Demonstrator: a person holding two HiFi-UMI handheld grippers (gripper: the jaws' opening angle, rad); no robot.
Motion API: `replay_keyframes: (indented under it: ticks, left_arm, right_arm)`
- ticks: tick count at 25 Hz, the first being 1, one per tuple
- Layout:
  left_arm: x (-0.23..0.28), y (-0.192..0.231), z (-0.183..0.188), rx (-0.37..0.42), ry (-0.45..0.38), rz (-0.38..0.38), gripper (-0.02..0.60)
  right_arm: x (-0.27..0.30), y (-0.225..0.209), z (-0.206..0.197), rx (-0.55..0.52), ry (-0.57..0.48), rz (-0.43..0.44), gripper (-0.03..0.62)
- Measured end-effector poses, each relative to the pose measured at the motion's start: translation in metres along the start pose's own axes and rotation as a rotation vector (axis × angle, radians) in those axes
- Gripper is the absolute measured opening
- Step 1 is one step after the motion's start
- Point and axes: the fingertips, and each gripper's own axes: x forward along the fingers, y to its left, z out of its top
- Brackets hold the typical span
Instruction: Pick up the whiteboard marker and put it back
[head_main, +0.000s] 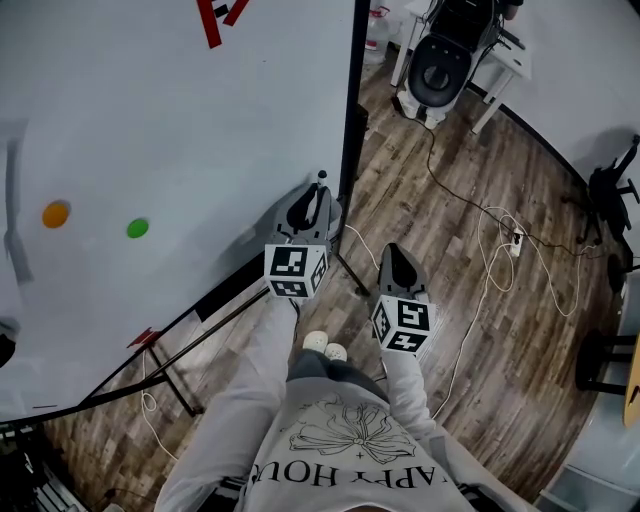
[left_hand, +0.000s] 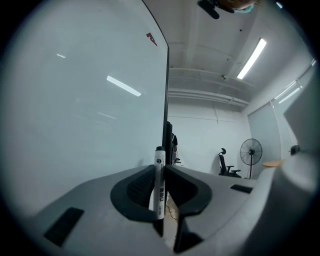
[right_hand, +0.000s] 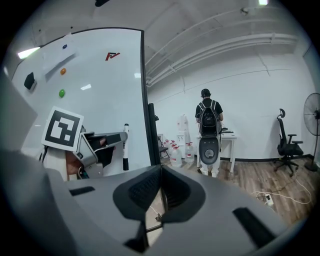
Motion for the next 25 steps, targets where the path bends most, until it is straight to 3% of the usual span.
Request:
replay_keyframes:
  ticks: [3, 15, 19, 25]
  left_arm:
    - [0.004, -0.002, -0.004, 0.013, 0.017, -0.006, 0.061]
    - [0.002, 0.007, -0.074, 0.028, 0.219, 0.024, 0.061]
    - [-0.004, 0.007, -0.068, 0.031, 0.213, 0.028, 0.063]
    - [-0.026, 0.003, -0.029, 0.026, 0.165, 0.027, 0.053]
  right_arm:
    - [0.000, 0.002, -0.003, 0.001, 0.005, -0.001, 0.004]
    - [0.000, 0.007, -0.008, -0.005, 0.018, -0.003, 0.005]
    - [-0.001, 0.009, -0.006, -0.007, 0.013, 0.001, 0.005]
    - [-0.001, 0.017, 0.013, -0.019, -0.032, 0.019, 0.004]
